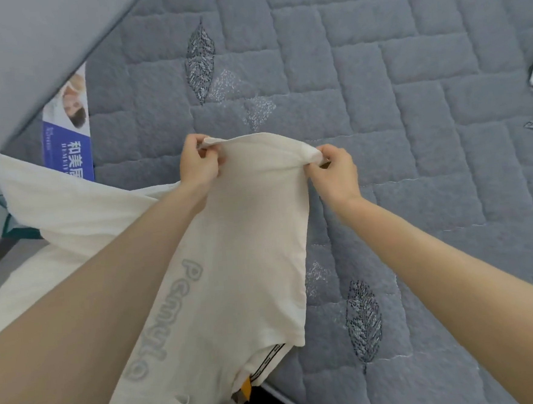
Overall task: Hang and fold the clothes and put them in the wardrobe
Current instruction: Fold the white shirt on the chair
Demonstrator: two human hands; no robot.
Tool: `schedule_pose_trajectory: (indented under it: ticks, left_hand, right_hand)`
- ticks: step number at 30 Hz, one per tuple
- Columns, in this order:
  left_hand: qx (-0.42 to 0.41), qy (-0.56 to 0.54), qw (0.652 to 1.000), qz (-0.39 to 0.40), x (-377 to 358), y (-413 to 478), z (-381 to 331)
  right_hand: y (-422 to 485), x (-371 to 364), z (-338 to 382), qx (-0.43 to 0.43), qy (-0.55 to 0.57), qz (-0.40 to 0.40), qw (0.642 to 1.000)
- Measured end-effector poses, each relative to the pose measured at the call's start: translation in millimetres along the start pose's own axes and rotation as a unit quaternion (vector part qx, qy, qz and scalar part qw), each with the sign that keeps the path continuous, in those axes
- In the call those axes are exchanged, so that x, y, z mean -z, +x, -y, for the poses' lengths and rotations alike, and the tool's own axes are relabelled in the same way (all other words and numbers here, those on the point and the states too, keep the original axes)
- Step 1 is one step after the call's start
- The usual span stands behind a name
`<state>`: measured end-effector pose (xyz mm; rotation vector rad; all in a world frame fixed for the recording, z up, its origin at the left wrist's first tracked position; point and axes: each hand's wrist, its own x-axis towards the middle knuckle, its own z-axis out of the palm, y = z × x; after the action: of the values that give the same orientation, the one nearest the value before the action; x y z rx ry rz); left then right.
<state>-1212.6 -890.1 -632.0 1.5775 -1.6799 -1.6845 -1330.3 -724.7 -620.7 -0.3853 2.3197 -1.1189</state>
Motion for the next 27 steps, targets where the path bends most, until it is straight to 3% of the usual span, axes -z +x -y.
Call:
schedule_pose_trajectory:
  ticks: [4, 7, 10, 12, 14, 17, 22, 24, 27]
  left_hand:
    - [0.039, -0.04, 0.998, -0.017, 31.2, -15.8, 13.3]
    - [0.062, -0.058, 0.995, -0.047, 69.0, -35.4, 33.4]
    - [0.128, -0.093, 0.983, -0.089, 107.2, -52.1, 61.5]
    - [0.173, -0.061, 0.979, -0.087, 123.5, -63.4, 81.2]
    - [0.156, 0.0, 0.985, -0.07, 130.2, -72.7, 98.3]
    - [0.049, 0.116, 0.992, -0.005, 123.5, -86.6, 109.9]
    - [-0.03, 0.189, 0.981, 0.006, 109.3, -90.1, 121.9]
    - [-0.05, 0.202, 0.978, -0.011, 111.2, -88.2, 124.4]
    - [-0.075, 0.156, 0.985, -0.018, 121.4, -89.1, 125.6]
  right_hand:
    - [-33.3, -12.1, 2.0, 0.054, 0.019, 0.068, 0.996]
    - [-73.7, -20.9, -3.5, 0.106, -0.046, 0.175, 0.978]
    - [-111.9, -35.1, -14.5, 0.149, -0.16, 0.328, 0.919]
    - [-130.3, -44.2, -22.7, 0.154, -0.238, 0.404, 0.87]
    - [-140.4, -50.8, -27.1, 0.156, -0.264, 0.394, 0.867]
    - [-143.4, -57.3, -36.4, 0.187, -0.291, 0.306, 0.887]
    - [-135.5, -65.3, -45.4, 0.233, -0.493, 0.294, 0.785]
    - [-128.9, -68.4, -42.1, 0.26, -0.502, 0.287, 0.773]
    - [-121.7, -62.4, -33.9, 0.27, -0.48, 0.349, 0.759]
